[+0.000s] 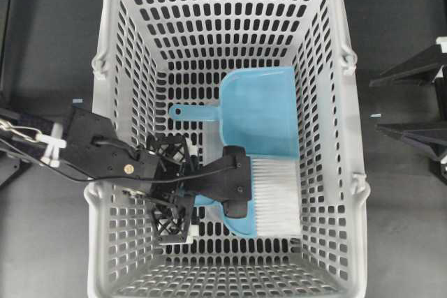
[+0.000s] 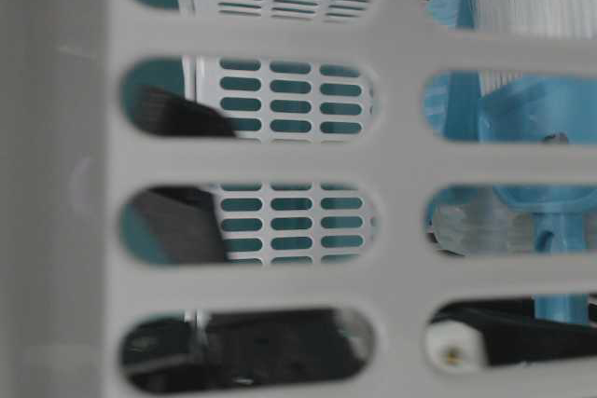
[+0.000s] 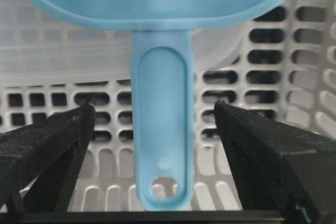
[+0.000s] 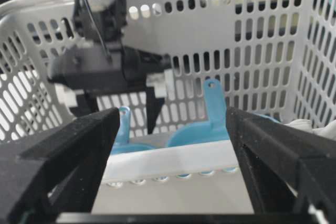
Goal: Pick up the hand brush from the shopping basket with the left arm.
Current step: 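Close the left gripper on the blue brush handle, then lift the held brush upward out of the basket with the left gripper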
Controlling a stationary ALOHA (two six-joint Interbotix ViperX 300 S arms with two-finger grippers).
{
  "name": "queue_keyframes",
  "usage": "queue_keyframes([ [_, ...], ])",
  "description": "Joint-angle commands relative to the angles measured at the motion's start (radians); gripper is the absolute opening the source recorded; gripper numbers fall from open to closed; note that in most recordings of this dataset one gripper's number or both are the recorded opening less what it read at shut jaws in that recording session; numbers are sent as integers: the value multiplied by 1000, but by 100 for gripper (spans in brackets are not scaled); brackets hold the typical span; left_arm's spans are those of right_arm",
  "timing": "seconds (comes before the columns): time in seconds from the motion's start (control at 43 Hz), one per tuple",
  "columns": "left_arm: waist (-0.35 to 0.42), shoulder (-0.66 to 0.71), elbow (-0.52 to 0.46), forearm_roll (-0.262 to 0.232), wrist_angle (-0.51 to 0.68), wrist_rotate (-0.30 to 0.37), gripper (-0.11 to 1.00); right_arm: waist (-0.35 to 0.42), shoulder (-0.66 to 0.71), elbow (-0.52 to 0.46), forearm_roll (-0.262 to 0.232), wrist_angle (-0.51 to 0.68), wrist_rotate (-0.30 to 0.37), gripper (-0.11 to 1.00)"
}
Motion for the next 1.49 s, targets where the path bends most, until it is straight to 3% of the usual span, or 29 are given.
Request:
queue_keyframes([
  [0.0, -3, -6, 12, 3, -32, -8, 91, 0, 5, -17, 3, -5, 3, 78],
  [0.233, -6, -8, 20, 3, -98, -12, 89, 0, 5, -14, 3, -6, 3, 77],
  [0.326, -6, -8, 15, 3, -98, -14, 83, 2, 5, -12, 3, -6, 3, 77],
  [0.419, -9, -15, 15, 3, -94, -12, 65, 0, 5, -11, 3, -6, 3, 77],
  [0.535, -14, -38, 14, 3, -83, -5, 26, 0, 5, -6, 3, -8, 3, 77],
  [0.559, -14, -46, 14, 3, -81, 0, 24, 0, 5, -5, 3, -9, 3, 77],
  [0.838, -12, -158, -40, 5, 2, 3, 25, 0, 5, 6, 5, -8, 5, 77],
  [1.28, 11, -337, -273, 5, 35, 52, 25, 0, 5, 8, 6, -11, 5, 77],
  [1.466, 34, -354, -268, 5, 25, 64, 25, 0, 5, 8, 6, -12, 5, 77],
])
